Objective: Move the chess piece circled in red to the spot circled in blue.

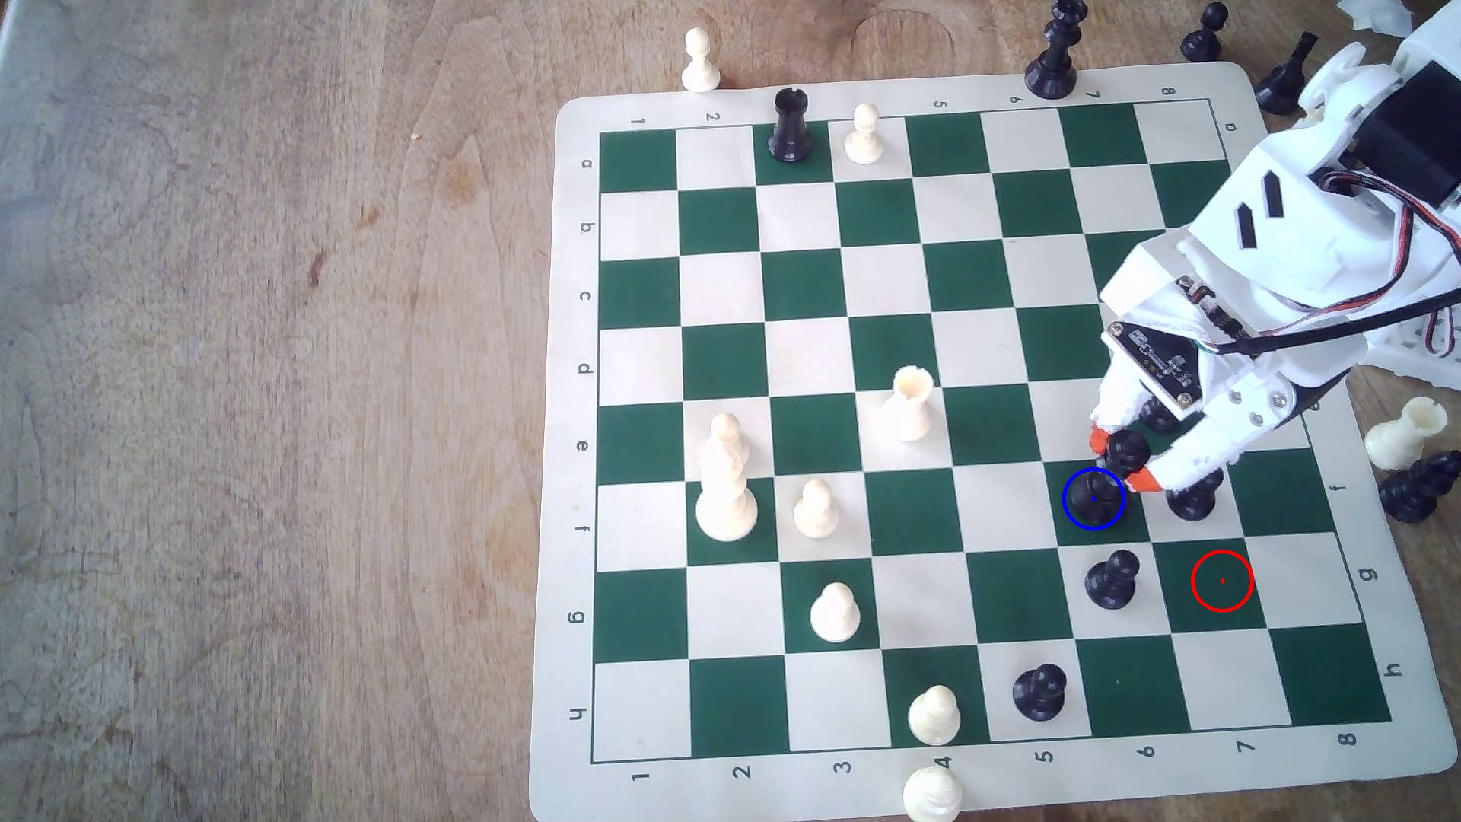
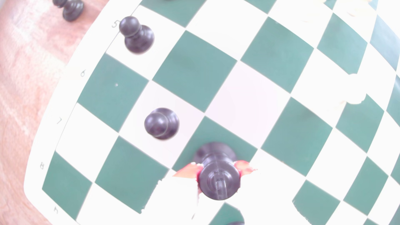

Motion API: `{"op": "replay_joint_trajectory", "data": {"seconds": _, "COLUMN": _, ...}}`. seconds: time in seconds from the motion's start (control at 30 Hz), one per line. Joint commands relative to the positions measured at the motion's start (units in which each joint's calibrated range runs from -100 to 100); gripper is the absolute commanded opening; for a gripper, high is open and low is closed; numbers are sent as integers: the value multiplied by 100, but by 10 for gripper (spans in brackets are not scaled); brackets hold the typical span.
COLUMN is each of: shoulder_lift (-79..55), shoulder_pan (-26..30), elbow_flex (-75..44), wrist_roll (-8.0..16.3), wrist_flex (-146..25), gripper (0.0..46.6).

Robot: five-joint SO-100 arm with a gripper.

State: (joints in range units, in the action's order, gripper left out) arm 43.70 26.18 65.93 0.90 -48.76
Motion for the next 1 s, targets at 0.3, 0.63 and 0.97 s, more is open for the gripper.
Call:
{"op": "replay_joint_trajectory", "data": {"seconds": 0.3, "shoulder_lift": 62, "shoulder_pan": -135, "elbow_flex": 89, "wrist_roll": -78, "wrist_flex": 200, "gripper": 32}}
{"op": "replay_joint_trajectory", "data": {"seconds": 0.63, "shoulder_lift": 265, "shoulder_pan": -135, "elbow_flex": 189, "wrist_roll": -34, "wrist_flex": 266, "gripper": 203}}
{"op": "replay_joint_trajectory", "data": {"seconds": 0.97, "shoulder_lift": 647, "shoulder_pan": -142, "elbow_flex": 107, "wrist_roll": -29, "wrist_flex": 28, "gripper": 225}}
